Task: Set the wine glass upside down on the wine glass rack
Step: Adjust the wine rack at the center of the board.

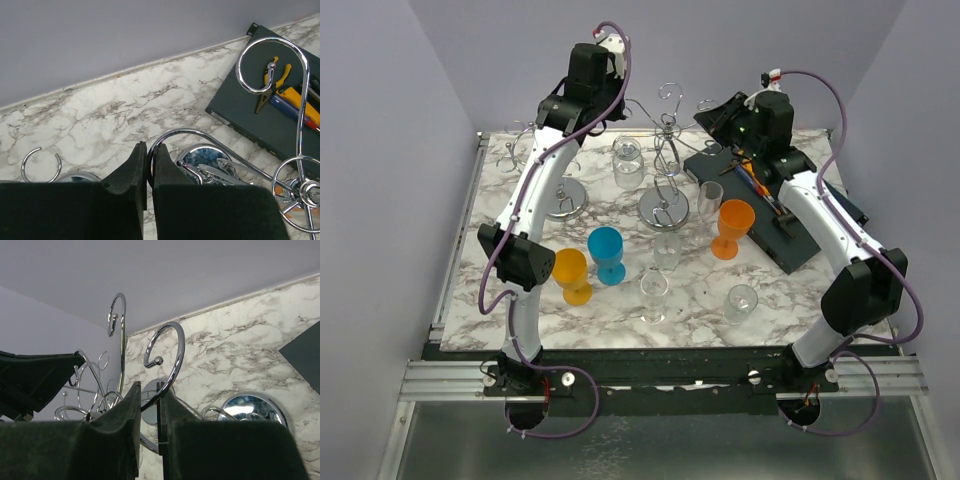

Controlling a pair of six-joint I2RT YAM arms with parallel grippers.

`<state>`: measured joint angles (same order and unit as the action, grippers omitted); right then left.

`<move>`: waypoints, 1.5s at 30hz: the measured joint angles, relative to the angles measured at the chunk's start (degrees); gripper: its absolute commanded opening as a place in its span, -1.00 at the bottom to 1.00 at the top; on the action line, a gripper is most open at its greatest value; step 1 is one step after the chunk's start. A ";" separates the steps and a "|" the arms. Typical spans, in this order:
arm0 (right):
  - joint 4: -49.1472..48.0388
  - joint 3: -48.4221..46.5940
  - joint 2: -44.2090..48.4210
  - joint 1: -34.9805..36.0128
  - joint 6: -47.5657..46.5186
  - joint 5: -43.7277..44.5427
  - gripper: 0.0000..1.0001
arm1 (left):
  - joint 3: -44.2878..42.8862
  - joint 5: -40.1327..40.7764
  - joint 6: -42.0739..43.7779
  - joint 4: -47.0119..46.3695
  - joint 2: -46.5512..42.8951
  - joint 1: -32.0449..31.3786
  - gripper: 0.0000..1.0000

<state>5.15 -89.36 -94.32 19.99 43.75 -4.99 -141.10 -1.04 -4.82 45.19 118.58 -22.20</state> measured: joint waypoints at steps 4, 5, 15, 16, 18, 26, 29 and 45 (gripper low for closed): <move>-0.76 0.50 0.04 0.00 0.87 -0.28 -0.74 | 0.00 1.66 1.05 0.35 -0.28 -0.44 -1.00; -0.83 0.50 -0.04 0.00 1.16 -0.42 -0.74 | 0.00 2.01 1.27 0.37 -0.31 -0.52 -1.00; -1.60 -1.14 -2.40 0.46 2.89 -1.27 -0.74 | -0.13 5.75 3.89 0.42 -0.31 -0.76 -1.00; -1.68 -1.31 -2.62 0.63 3.02 -1.27 -0.74 | -0.22 6.16 4.15 0.48 -0.31 -0.76 -1.00; -1.86 -1.60 -2.97 0.94 3.26 -1.22 -0.74 | -0.22 7.02 4.81 0.70 -0.31 -0.76 -1.00; -1.90 -2.34 -3.63 2.01 3.74 0.17 -0.71 | -0.22 8.61 6.21 0.83 -0.31 -0.55 -0.96; -1.88 -2.36 -3.63 2.23 3.80 0.83 -0.67 | 0.04 8.76 7.19 0.63 -0.31 -0.55 -0.60; 3.78 -5.64 -6.03 2.93 1.11 4.15 0.35 | 2.10 8.96 8.90 -10.99 -9.03 -0.74 0.35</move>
<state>8.93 -95.00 -100.36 22.92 44.86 -0.84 -139.00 7.92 4.08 34.20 109.56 -22.94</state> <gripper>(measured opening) 0.600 0.575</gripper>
